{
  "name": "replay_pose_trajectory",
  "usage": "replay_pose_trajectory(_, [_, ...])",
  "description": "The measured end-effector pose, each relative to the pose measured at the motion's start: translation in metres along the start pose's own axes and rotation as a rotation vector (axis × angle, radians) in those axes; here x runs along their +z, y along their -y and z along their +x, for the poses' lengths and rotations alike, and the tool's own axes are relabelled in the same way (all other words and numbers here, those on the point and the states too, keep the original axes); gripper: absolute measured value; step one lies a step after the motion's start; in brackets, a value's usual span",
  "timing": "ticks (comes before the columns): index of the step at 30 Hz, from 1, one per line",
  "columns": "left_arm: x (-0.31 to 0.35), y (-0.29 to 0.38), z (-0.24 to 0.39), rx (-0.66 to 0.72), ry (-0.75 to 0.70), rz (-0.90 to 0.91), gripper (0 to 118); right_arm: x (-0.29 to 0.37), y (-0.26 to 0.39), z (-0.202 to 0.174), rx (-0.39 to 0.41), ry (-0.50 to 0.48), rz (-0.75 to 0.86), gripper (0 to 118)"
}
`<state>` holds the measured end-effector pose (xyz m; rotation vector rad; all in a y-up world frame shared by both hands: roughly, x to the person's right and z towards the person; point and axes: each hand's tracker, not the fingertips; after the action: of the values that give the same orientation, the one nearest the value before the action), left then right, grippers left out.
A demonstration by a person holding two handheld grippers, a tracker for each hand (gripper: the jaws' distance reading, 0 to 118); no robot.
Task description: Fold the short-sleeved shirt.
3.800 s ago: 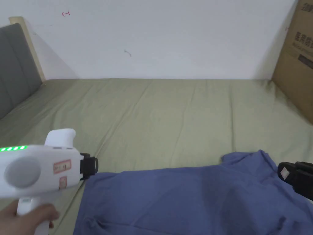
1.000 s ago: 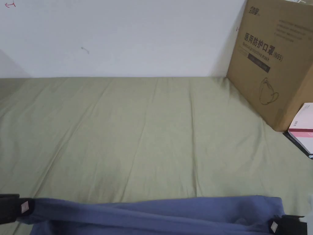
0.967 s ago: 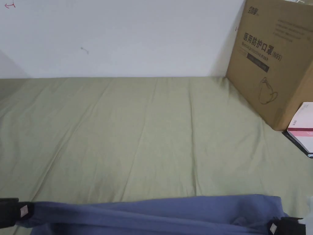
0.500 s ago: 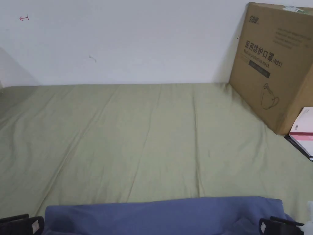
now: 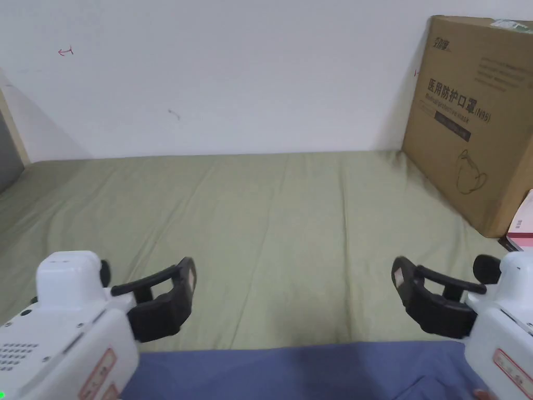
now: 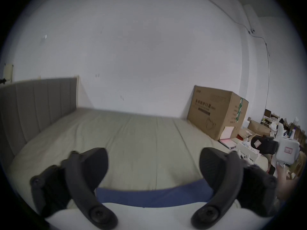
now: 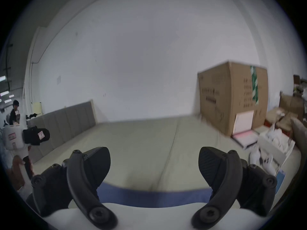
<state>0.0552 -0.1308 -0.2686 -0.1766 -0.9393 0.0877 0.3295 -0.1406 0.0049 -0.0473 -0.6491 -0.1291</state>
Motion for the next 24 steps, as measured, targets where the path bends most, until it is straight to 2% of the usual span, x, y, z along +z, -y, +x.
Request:
replay_pose_trajectory(1, [0.000, -0.001, 0.006, -0.012, 0.003, 0.020, 87, -0.003, -0.003, -0.003, -0.007, 0.017, 0.014, 107])
replay_pose_trajectory(2, [-0.002, -0.002, 0.012, -0.025, 0.003, 0.035, 55, -0.006, -0.006, -0.004, -0.034, 0.015, 0.034, 103])
replay_pose_trajectory(3, [-0.004, -0.002, 0.017, -0.024, -0.002, 0.027, 27, -0.008, -0.009, -0.004, -0.069, 0.004, 0.039, 93])
replay_pose_trajectory(4, [-0.008, -0.004, 0.022, -0.029, -0.007, 0.026, 2, -0.010, -0.011, -0.004, -0.088, -0.022, 0.037, 71])
replay_pose_trajectory(5, [-0.010, -0.006, 0.025, -0.037, -0.021, 0.029, 1, -0.014, -0.013, -0.002, -0.087, -0.027, 0.020, 19])
replay_pose_trajectory(6, [-0.011, -0.008, 0.027, -0.033, -0.012, 0.032, 1, -0.017, -0.014, -0.005, -0.069, -0.002, 0.009, 0])
replay_pose_trajectory(7, [-0.012, -0.011, 0.027, -0.021, 0.004, 0.027, 1, -0.016, -0.014, -0.008, -0.030, 0.059, 0.011, 0])
replay_pose_trajectory(9, [-0.014, -0.014, 0.034, -0.019, -0.017, 0.040, 1, -0.015, -0.016, -0.004, -0.067, 0.003, 0.018, 0])
replay_pose_trajectory(10, [-0.013, -0.015, 0.034, -0.014, -0.027, 0.048, 1, -0.014, -0.017, -0.005, -0.066, 0.010, 0.018, 0])
replay_pose_trajectory(16, [-0.023, -0.022, 0.009, 0.094, 0.004, -0.039, 1, -0.014, -0.025, -0.009, -0.006, 0.019, -0.021, 0])
replay_pose_trajectory(19, [-0.046, -0.028, -0.047, 0.258, 0.084, -0.257, 1, -0.014, -0.026, -0.006, 0.007, 0.001, -0.046, 0])
replay_pose_trajectory(23, [-0.083, 0.003, -0.140, 0.601, 0.281, -0.699, 1, -0.017, -0.022, -0.001, -0.012, 0.001, -0.094, 0])
replay_pose_trajectory(24, [-0.085, 0.016, -0.154, 0.660, 0.324, -0.752, 1, -0.019, -0.020, 0.001, -0.022, -0.004, -0.110, 0])
